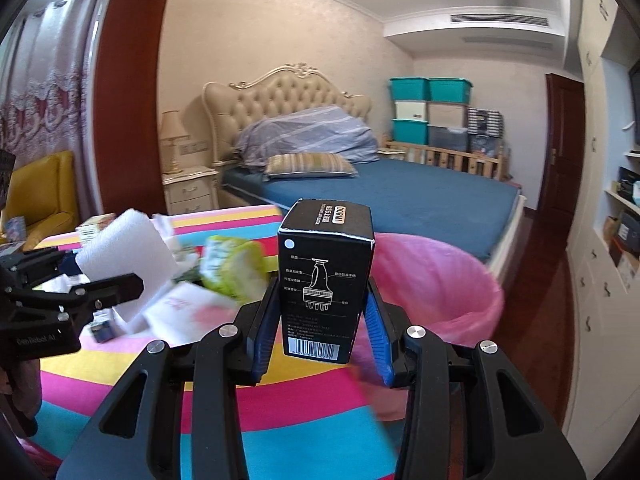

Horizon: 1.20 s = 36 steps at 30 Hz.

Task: Collect trash
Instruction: 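Carry the foam block and black box to the wastebasket and release both, then move both tools back over the table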

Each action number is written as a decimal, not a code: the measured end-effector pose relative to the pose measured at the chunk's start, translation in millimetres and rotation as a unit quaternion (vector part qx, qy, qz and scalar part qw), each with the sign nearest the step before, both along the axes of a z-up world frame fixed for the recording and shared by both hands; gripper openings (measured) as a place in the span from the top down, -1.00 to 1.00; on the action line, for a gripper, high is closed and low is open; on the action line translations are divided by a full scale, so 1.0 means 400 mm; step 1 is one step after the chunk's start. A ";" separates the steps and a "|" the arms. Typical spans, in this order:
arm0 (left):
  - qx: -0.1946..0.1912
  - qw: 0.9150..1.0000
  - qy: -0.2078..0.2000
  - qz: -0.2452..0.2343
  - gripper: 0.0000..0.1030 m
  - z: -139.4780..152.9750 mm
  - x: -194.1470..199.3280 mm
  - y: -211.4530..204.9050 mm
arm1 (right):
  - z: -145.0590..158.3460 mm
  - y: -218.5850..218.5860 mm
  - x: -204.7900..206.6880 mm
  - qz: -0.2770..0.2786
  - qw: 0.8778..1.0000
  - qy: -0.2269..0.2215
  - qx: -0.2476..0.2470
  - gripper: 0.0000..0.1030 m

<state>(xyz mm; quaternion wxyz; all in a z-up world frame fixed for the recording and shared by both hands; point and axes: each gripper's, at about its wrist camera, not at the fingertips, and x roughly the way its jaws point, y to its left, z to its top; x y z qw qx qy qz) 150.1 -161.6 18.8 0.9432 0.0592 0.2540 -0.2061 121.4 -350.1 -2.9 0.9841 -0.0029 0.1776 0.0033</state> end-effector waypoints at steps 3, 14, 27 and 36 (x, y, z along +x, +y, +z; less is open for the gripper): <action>-0.011 1.000 0.002 -0.024 -0.18 0.022 0.046 -0.066 | 0.001 -0.036 0.012 -0.012 1.000 -0.002 -0.009 0.23; -0.022 0.994 0.014 -0.103 -0.18 0.036 0.219 -0.293 | -0.020 -0.190 0.101 -0.042 0.999 0.011 0.002 0.23; -0.069 0.990 0.082 -0.096 -0.66 -0.030 0.387 -0.376 | -0.074 -0.267 0.179 -0.051 0.998 0.024 0.003 -0.37; -0.071 0.995 0.036 -0.052 -0.91 0.011 0.284 -0.261 | -0.062 -0.271 0.052 -0.073 0.997 0.006 0.034 -0.44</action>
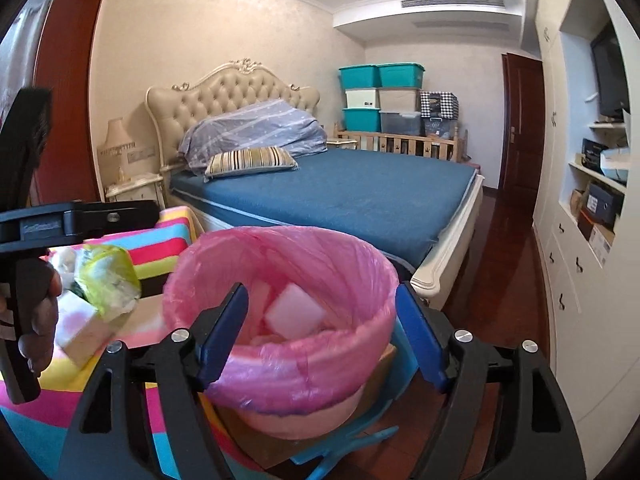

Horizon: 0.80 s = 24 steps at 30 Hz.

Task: Collect trash
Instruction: 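Move both tools back over the table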

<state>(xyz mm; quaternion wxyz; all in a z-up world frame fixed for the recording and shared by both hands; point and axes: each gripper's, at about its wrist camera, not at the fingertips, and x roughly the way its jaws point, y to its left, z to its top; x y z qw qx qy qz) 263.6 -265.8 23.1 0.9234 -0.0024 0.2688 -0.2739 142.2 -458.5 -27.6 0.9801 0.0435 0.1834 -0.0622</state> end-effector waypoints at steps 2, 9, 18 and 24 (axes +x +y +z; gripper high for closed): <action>0.007 1.000 -0.008 0.007 -0.91 0.008 -0.033 0.028 | 0.001 0.014 -0.028 0.002 1.000 -0.003 0.002 -0.45; 0.056 0.998 -0.022 0.030 -0.91 0.007 -0.158 0.106 | 0.014 0.095 -0.077 0.026 1.000 -0.001 0.005 -0.56; 0.083 0.993 -0.041 0.070 -0.91 -0.028 -0.303 0.292 | 0.010 0.214 -0.088 0.071 0.997 0.022 -0.004 -0.63; 0.073 0.984 -0.039 0.155 -0.91 -0.030 -0.357 0.473 | 0.008 0.330 -0.080 0.116 0.993 0.030 -0.019 -0.64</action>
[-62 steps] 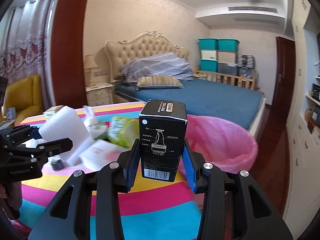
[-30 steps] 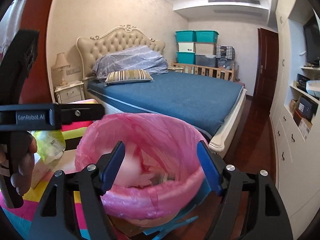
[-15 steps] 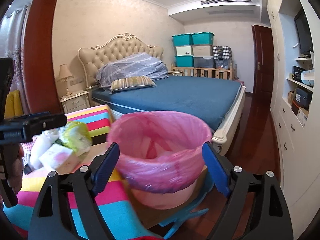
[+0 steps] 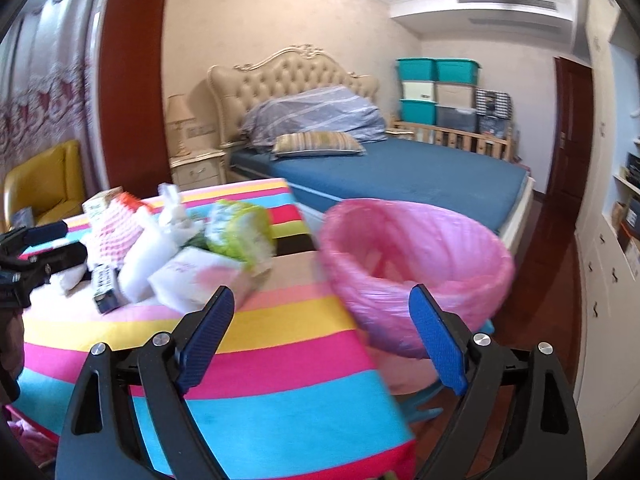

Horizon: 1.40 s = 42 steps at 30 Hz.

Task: Collect trash
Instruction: 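Move both tools back over the table, then grasp the white medicine box with the right gripper while the left grasps the white plastic bag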

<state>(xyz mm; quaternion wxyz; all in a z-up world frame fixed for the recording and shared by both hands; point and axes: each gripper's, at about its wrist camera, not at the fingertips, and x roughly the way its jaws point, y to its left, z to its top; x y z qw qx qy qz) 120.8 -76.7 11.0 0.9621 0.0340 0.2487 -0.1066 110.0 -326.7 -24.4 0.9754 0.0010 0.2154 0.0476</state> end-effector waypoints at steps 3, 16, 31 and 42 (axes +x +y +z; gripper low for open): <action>-0.002 0.999 -0.006 0.039 -0.91 0.003 -0.021 0.083 | -0.004 0.060 0.006 0.022 1.000 0.004 -0.007 -0.64; 0.010 0.989 0.008 0.147 -0.91 -0.024 -0.034 0.300 | -0.014 0.299 0.030 0.123 0.991 0.029 -0.047 -0.64; -0.034 0.980 0.031 0.194 -0.91 -0.053 -0.060 0.440 | -0.051 0.525 0.146 0.223 0.964 0.125 -0.073 -0.24; -0.042 0.979 0.037 0.194 -0.91 -0.054 -0.054 0.443 | -0.039 0.599 0.150 0.261 0.953 0.117 -0.098 0.09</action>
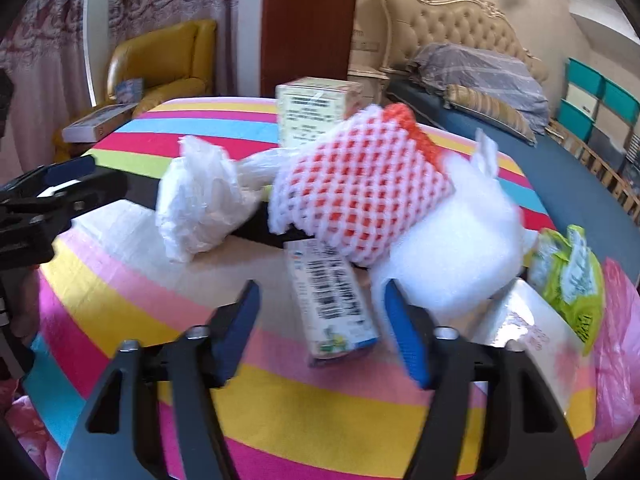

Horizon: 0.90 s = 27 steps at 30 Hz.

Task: Collect trash
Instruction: 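Grasp the white medicine box with the right gripper while the left grasps the white plastic bag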

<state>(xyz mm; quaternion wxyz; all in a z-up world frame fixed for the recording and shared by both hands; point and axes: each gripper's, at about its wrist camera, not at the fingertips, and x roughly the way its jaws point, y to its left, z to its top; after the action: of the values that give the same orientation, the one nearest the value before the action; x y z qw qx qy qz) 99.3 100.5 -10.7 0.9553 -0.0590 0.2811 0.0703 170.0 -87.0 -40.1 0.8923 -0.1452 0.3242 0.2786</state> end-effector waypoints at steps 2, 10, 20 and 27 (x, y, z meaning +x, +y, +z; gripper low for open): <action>0.000 1.000 0.001 0.002 -0.91 0.000 0.000 -0.002 | -0.003 0.006 -0.004 0.005 1.000 0.002 -0.002 0.10; 0.011 1.000 0.009 -0.004 -0.91 -0.005 0.011 -0.023 | -0.028 -0.018 0.043 -0.010 0.998 0.057 0.006 0.25; 0.011 0.999 0.038 -0.037 -0.91 -0.022 0.065 -0.081 | 0.005 -0.089 -0.037 -0.023 0.999 0.004 0.031 0.35; 0.022 0.995 0.085 -0.054 -0.59 -0.049 0.151 -0.128 | 0.016 -0.150 -0.095 -0.017 0.998 -0.003 0.052 0.35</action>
<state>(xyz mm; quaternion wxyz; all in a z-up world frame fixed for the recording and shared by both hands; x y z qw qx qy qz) 159.7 49.3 -30.4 0.9315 -0.0169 0.3621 0.0294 131.9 -146.8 -33.7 0.9043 -0.0940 0.3086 0.2796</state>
